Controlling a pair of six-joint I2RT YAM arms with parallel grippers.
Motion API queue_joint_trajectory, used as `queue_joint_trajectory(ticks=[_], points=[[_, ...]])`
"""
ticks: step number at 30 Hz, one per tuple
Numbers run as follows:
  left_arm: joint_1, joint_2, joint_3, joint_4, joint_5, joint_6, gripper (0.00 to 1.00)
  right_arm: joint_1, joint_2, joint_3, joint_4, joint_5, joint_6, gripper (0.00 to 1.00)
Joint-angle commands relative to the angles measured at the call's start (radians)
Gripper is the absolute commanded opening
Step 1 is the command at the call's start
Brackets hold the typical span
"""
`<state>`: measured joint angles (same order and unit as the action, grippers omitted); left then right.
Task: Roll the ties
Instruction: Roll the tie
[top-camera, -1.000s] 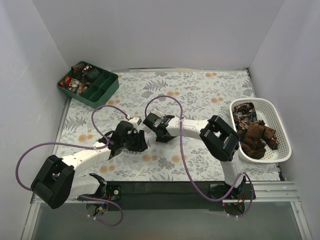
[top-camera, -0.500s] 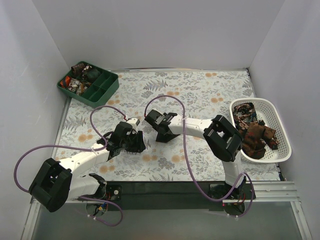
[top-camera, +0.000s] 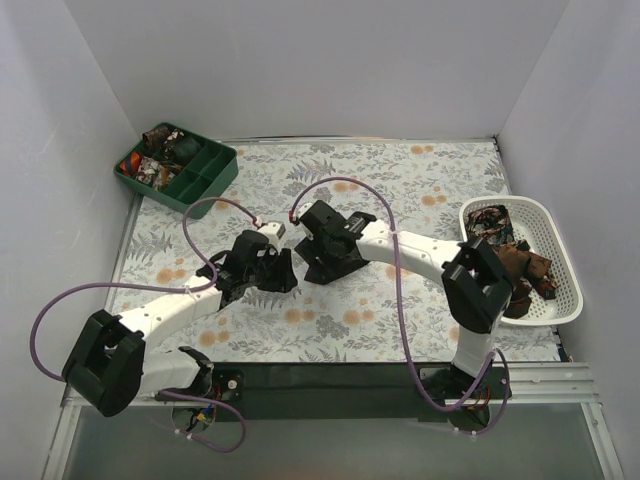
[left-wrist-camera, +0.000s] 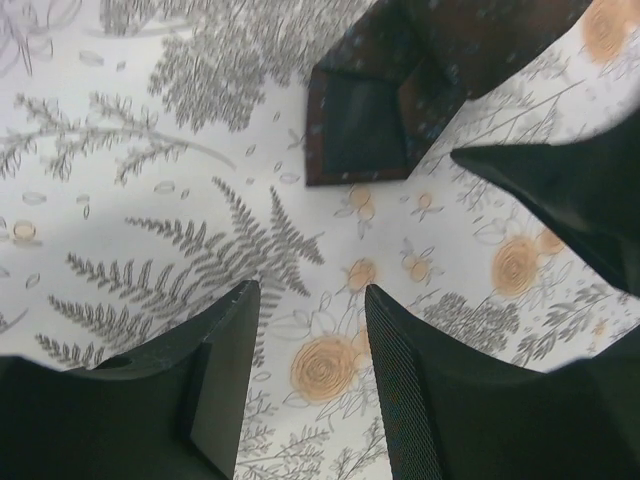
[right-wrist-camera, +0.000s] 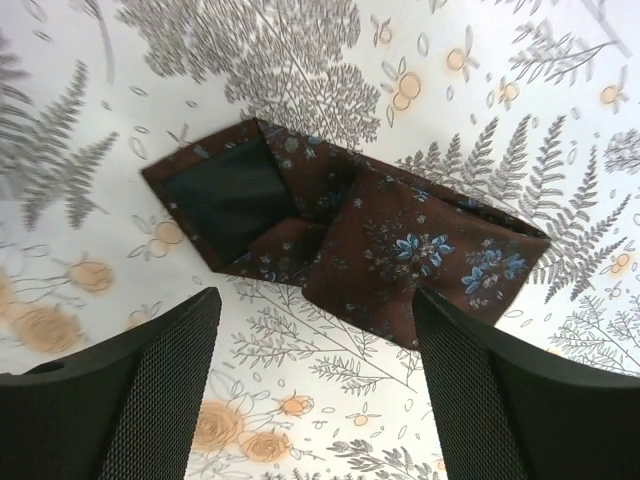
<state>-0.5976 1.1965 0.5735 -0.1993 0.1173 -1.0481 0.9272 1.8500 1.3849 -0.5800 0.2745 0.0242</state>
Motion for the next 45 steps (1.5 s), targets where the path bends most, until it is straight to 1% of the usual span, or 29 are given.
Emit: queue_joint_trajectory(ticks=[1,4,5,7,8,10,11,13,17,19,24,30,41,42,45], points=[[-0.004,0.032,0.103,0.012,0.008,0.010,0.44,-0.039,-0.125,0.063,-0.004,-0.083,0.003,0.71],[-0.008,0.090,0.158,0.020,0.010,0.010,0.44,-0.106,-0.181,0.042,-0.003,-0.122,0.008,0.76],[-0.010,0.107,0.196,0.026,0.012,0.007,0.44,-0.161,-0.190,0.034,0.000,-0.164,0.014,0.77],[-0.022,0.167,0.241,0.046,0.022,0.005,0.44,-0.221,-0.219,-0.012,0.028,-0.214,0.028,0.79],[-0.024,0.188,0.287,0.052,0.027,0.002,0.44,-0.281,-0.228,-0.029,0.043,-0.268,0.034,0.79],[-0.045,0.238,0.334,0.069,0.036,0.003,0.44,-0.344,-0.248,-0.085,0.078,-0.365,0.051,0.80],[-0.051,0.286,0.357,0.073,0.039,0.002,0.44,-0.399,-0.252,-0.104,0.116,-0.442,0.069,0.80],[-0.070,0.330,0.420,0.090,0.048,0.002,0.44,-0.467,-0.255,-0.153,0.179,-0.510,0.088,0.80],[-0.085,0.422,0.491,0.107,0.059,-0.003,0.43,-0.547,-0.222,-0.202,0.267,-0.683,0.132,0.80],[-0.093,0.460,0.512,0.124,0.068,-0.006,0.43,-0.574,-0.201,-0.221,0.317,-0.725,0.152,0.80],[-0.099,0.521,0.514,0.149,0.079,-0.016,0.41,-0.596,-0.144,-0.265,0.377,-0.808,0.161,0.81],[-0.100,0.557,0.467,0.178,0.067,-0.036,0.36,-0.599,-0.077,-0.310,0.470,-0.876,0.194,0.79],[-0.100,0.600,0.391,0.193,0.090,-0.058,0.32,-0.599,0.014,-0.359,0.604,-0.994,0.223,0.68],[-0.100,0.603,0.387,0.224,0.090,-0.059,0.32,-0.599,0.020,-0.362,0.609,-1.000,0.221,0.66],[-0.113,0.612,0.364,0.238,0.096,-0.061,0.32,-0.599,0.031,-0.377,0.634,-1.029,0.224,0.61]])
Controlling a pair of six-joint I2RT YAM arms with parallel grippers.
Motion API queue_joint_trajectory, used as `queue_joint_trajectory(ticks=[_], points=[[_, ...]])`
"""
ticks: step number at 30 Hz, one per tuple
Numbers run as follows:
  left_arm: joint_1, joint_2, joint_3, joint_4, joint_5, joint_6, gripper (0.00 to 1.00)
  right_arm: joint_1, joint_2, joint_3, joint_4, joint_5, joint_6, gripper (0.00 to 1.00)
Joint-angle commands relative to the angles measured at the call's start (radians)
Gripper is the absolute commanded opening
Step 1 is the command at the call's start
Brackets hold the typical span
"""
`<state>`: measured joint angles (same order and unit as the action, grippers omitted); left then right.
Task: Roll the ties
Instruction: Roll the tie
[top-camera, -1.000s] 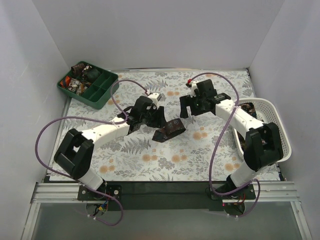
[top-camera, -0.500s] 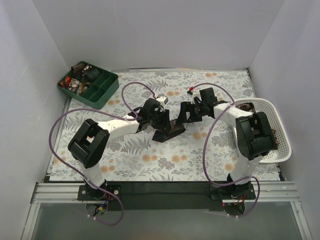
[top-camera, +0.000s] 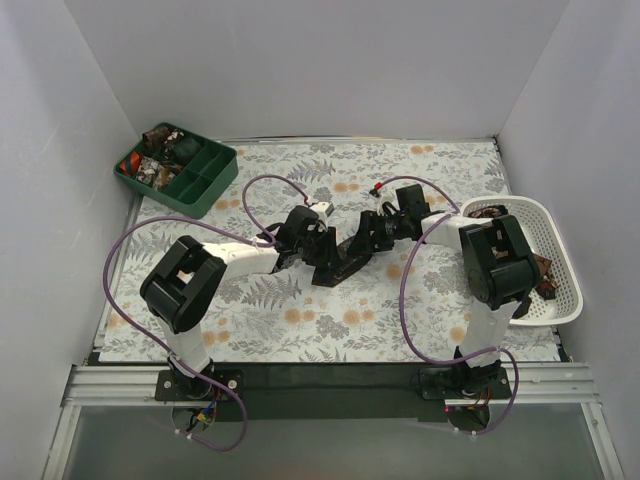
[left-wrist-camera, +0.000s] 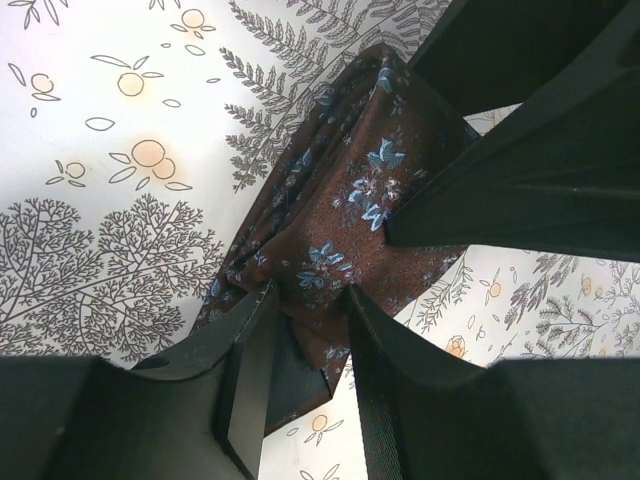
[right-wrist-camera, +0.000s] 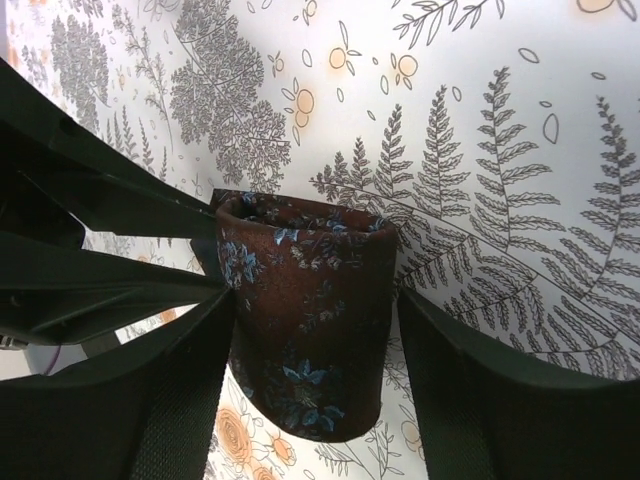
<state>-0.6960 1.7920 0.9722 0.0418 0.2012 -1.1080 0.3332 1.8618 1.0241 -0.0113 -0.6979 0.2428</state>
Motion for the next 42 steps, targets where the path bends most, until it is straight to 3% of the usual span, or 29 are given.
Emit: queue_joint_trajectory(ticks=[1,6,8,9,12,17,27,36,42], points=[[-0.017,0.018,-0.039,-0.003,0.014,-0.001,0.32,-0.003,0.020,-0.016,0.076,-0.064,0.006,0.60],[-0.025,0.015,-0.049,0.000,0.004,0.004,0.32,-0.002,0.004,-0.022,0.085,-0.074,-0.013,0.38],[-0.025,-0.002,-0.056,0.000,0.000,0.014,0.33,-0.003,-0.010,-0.021,0.080,-0.060,-0.036,0.34],[-0.025,-0.009,-0.056,-0.006,-0.012,0.017,0.34,-0.002,-0.027,-0.021,0.079,-0.052,-0.048,0.27],[-0.025,-0.058,-0.067,-0.034,-0.040,0.037,0.42,0.000,-0.068,-0.007,0.028,0.006,-0.111,0.22],[-0.023,-0.173,-0.107,-0.112,-0.133,0.066,0.53,0.049,-0.148,0.040,-0.128,0.229,-0.238,0.22],[-0.002,-0.453,-0.322,-0.244,-0.246,0.017,0.55,0.282,-0.271,0.037,-0.234,0.815,-0.419,0.22],[0.006,-0.664,-0.441,-0.335,-0.316,-0.049,0.55,0.593,-0.161,0.053,-0.286,1.293,-0.471,0.23],[0.006,-0.761,-0.458,-0.396,-0.393,-0.072,0.55,0.760,-0.058,0.087,-0.334,1.425,-0.444,0.25]])
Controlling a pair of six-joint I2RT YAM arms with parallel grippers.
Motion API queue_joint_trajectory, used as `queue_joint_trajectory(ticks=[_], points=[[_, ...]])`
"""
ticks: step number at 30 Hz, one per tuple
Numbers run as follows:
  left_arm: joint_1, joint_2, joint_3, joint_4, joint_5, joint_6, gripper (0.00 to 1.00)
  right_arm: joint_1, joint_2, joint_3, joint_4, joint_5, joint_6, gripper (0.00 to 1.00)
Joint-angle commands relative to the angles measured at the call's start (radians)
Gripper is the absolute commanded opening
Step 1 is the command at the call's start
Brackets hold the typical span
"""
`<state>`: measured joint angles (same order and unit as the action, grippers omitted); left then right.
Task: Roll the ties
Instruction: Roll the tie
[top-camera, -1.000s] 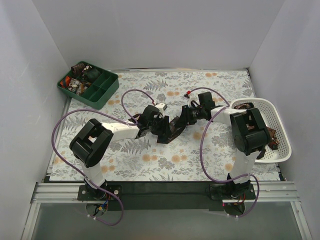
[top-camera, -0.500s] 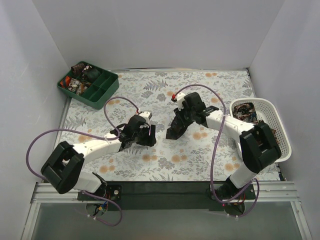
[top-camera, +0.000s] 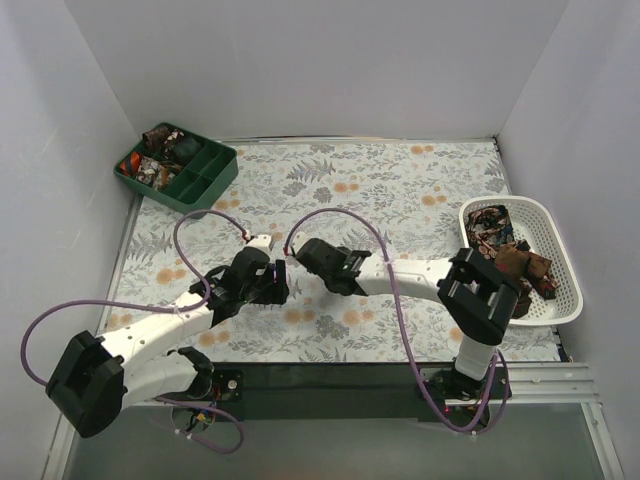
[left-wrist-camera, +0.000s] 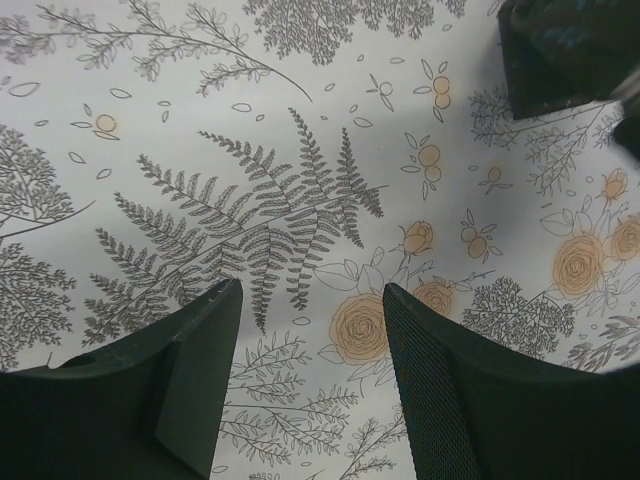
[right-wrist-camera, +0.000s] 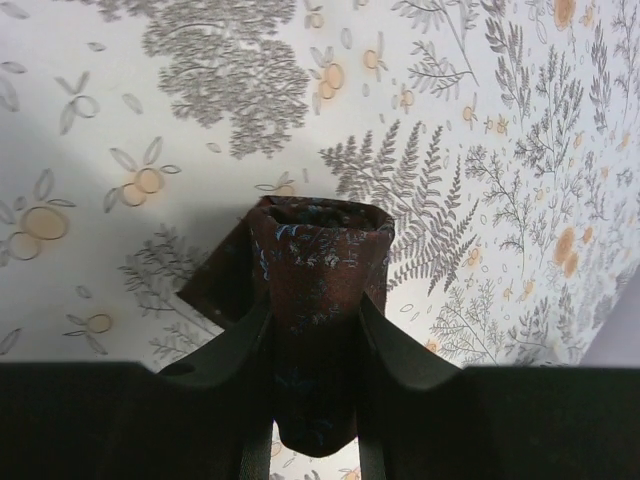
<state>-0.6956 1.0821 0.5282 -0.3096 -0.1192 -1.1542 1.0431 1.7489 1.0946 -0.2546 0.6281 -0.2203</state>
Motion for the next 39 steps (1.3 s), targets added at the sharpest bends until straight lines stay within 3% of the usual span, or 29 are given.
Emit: queue_joint_trajectory(ticks=[1,5,12,18,25,27,29,39], points=[[0.005,-0.072,-0.017,-0.048,-0.079,-0.025,0.55,0.070,0.063,0.019,-0.100,0.093,0.028,0.26],[0.005,-0.105,-0.019,-0.068,-0.097,-0.024,0.56,0.086,0.089,0.022,-0.120,-0.002,0.084,0.33],[0.005,-0.125,-0.014,-0.086,-0.105,-0.010,0.66,0.087,0.057,0.045,-0.133,-0.120,0.107,0.55],[0.005,-0.122,0.009,-0.095,-0.106,0.004,0.70,0.087,0.021,0.094,-0.169,-0.177,0.125,0.62],[0.005,-0.128,0.036,-0.108,-0.105,0.010,0.87,0.084,-0.057,0.175,-0.219,-0.199,0.127,0.68],[0.005,-0.123,0.039,-0.100,-0.093,0.039,0.93,0.084,-0.081,0.200,-0.232,-0.205,0.128,0.76],[0.005,-0.111,0.052,-0.098,-0.086,0.059,0.98,0.071,-0.095,0.217,-0.242,-0.220,0.134,0.80],[-0.004,0.011,0.145,-0.003,0.038,0.266,0.98,-0.113,-0.236,0.223,-0.307,-0.363,0.245,0.96]])
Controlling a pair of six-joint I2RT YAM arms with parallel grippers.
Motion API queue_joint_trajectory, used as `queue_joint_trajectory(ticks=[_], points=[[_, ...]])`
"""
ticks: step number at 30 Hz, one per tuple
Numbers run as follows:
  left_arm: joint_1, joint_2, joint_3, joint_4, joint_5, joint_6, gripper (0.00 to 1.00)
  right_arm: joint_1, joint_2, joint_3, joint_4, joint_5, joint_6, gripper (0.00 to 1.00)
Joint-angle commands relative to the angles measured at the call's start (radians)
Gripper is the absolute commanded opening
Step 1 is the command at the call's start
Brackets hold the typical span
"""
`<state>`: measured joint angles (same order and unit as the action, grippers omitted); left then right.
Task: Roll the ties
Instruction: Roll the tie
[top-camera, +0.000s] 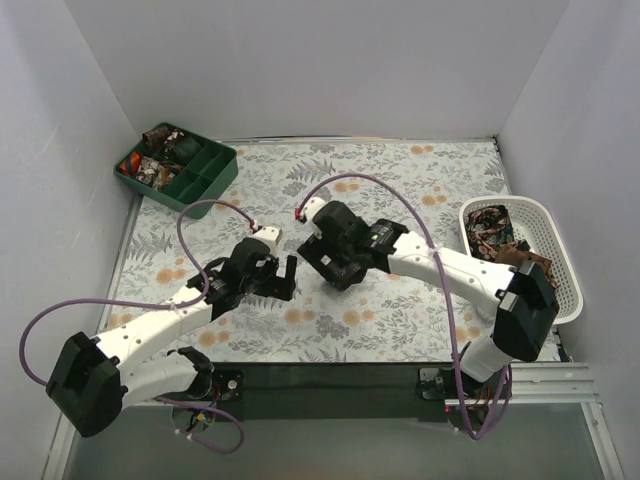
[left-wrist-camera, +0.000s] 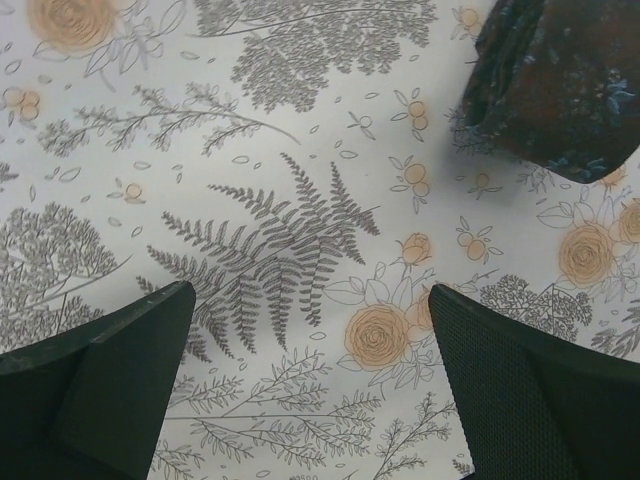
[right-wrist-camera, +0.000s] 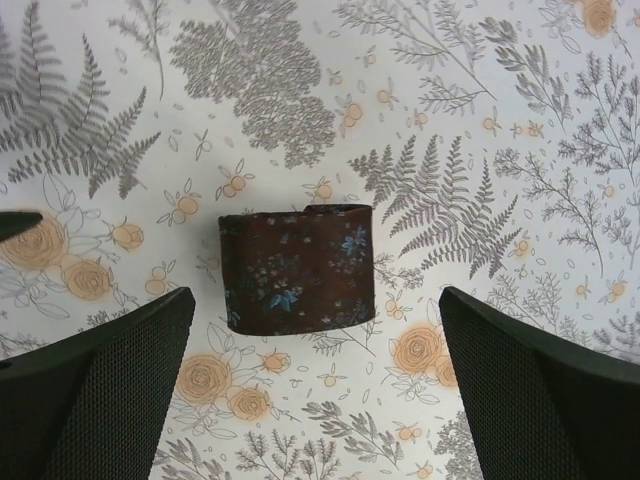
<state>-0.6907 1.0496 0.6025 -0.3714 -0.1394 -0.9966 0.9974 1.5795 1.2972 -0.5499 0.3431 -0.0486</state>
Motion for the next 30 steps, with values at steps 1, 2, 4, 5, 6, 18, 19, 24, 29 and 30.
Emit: queue_joint_trajectory(ticks=[1,2,4,5,6,18,19,24,29,30], points=[[-0.010,0.064,0.091,0.065,0.092,0.127,0.98,-0.133,-0.082,-0.013,-0.010,-0.094,0.110,0.98],[-0.013,0.090,0.111,0.075,0.106,0.166,0.98,-0.169,-0.113,-0.028,-0.008,-0.148,0.124,0.99],[-0.023,0.166,0.184,0.075,0.135,0.196,0.98,-0.271,-0.142,-0.064,-0.010,-0.191,0.162,0.98],[-0.026,0.190,0.206,0.077,0.176,0.213,0.98,-0.301,-0.157,-0.093,-0.010,-0.225,0.171,0.98],[-0.033,0.213,0.230,0.080,0.191,0.240,0.98,-0.330,-0.186,-0.110,-0.010,-0.242,0.180,0.98],[-0.119,0.574,0.540,0.068,0.348,0.343,0.98,-0.694,-0.358,-0.303,0.005,-0.438,0.266,0.98],[-0.122,0.592,0.552,0.062,0.343,0.351,0.98,-0.713,-0.365,-0.317,0.005,-0.446,0.263,0.98],[-0.145,0.693,0.622,0.038,0.308,0.365,0.98,-0.743,-0.398,-0.351,0.010,-0.470,0.254,0.98],[-0.161,0.765,0.652,0.028,0.264,0.383,0.98,-0.752,-0.414,-0.372,0.011,-0.495,0.250,0.98],[-0.164,0.776,0.663,0.028,0.255,0.383,0.98,-0.755,-0.415,-0.377,0.011,-0.498,0.250,0.98]])
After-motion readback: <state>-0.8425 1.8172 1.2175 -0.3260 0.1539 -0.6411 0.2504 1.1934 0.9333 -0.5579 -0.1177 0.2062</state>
